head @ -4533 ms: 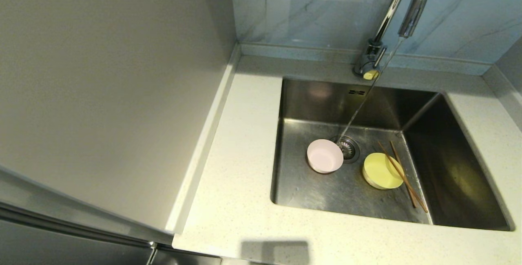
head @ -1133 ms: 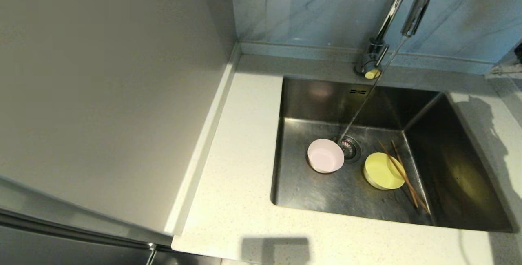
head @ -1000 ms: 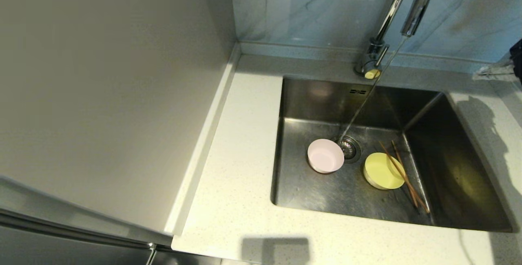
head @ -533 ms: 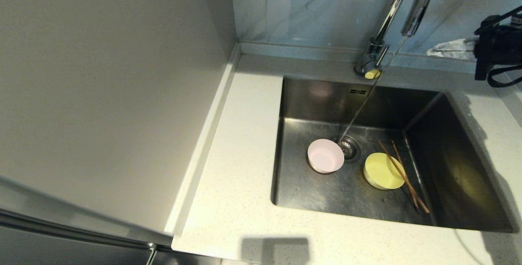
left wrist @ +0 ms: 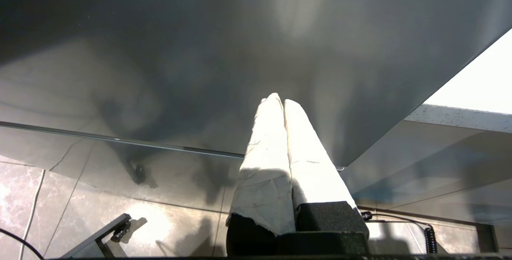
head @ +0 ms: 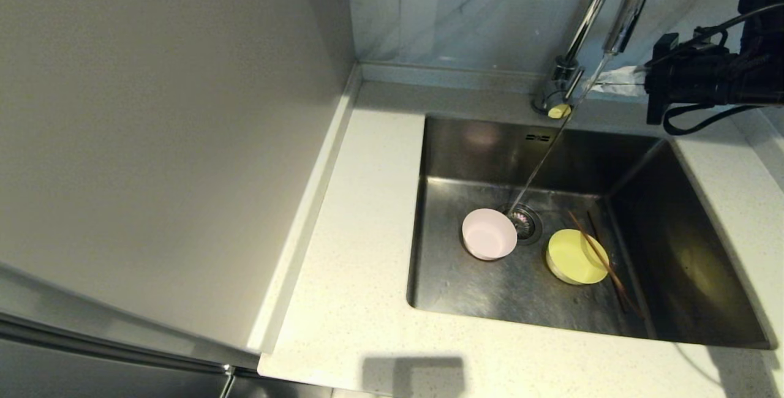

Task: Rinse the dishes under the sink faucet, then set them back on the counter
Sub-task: Turn off the faucet

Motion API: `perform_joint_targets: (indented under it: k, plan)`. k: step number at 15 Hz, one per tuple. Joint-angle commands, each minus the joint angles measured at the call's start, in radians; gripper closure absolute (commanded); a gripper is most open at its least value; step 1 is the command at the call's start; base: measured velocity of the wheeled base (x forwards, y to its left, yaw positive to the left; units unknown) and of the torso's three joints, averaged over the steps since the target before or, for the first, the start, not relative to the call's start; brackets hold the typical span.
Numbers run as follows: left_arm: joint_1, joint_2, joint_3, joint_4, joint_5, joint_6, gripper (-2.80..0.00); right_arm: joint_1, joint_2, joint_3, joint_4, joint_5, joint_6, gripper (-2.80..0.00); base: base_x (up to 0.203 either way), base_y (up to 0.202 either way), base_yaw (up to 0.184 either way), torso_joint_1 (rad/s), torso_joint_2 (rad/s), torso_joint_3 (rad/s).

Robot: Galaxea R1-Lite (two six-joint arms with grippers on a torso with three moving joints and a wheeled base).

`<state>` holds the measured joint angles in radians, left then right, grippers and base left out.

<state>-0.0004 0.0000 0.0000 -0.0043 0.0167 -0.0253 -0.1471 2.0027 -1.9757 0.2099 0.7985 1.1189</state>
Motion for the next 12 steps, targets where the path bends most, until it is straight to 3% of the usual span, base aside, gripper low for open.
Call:
perform_joint_targets:
  k: [1, 8, 12]
  plan:
    - [0.000, -0.003, 0.000, 0.000, 0.000, -0.001, 0.00, 0.012, 0.019, -0.001, -0.016, 0.004, 0.007, 0.00, 0.000, 0.000, 0.000, 0.000, 0.00, 0.000]
    - [0.000, -0.003, 0.000, 0.000, 0.000, -0.001, 0.00, 0.024, 0.051, -0.005, -0.142, 0.001, 0.007, 0.00, 0.000, 0.000, 0.000, 0.000, 0.00, 0.000]
    - [0.000, -0.003, 0.000, 0.000, 0.000, -0.001, 0.00, 0.053, 0.068, -0.005, -0.222, -0.075, -0.001, 0.00, 0.000, 0.000, 0.000, 0.000, 0.00, 0.000]
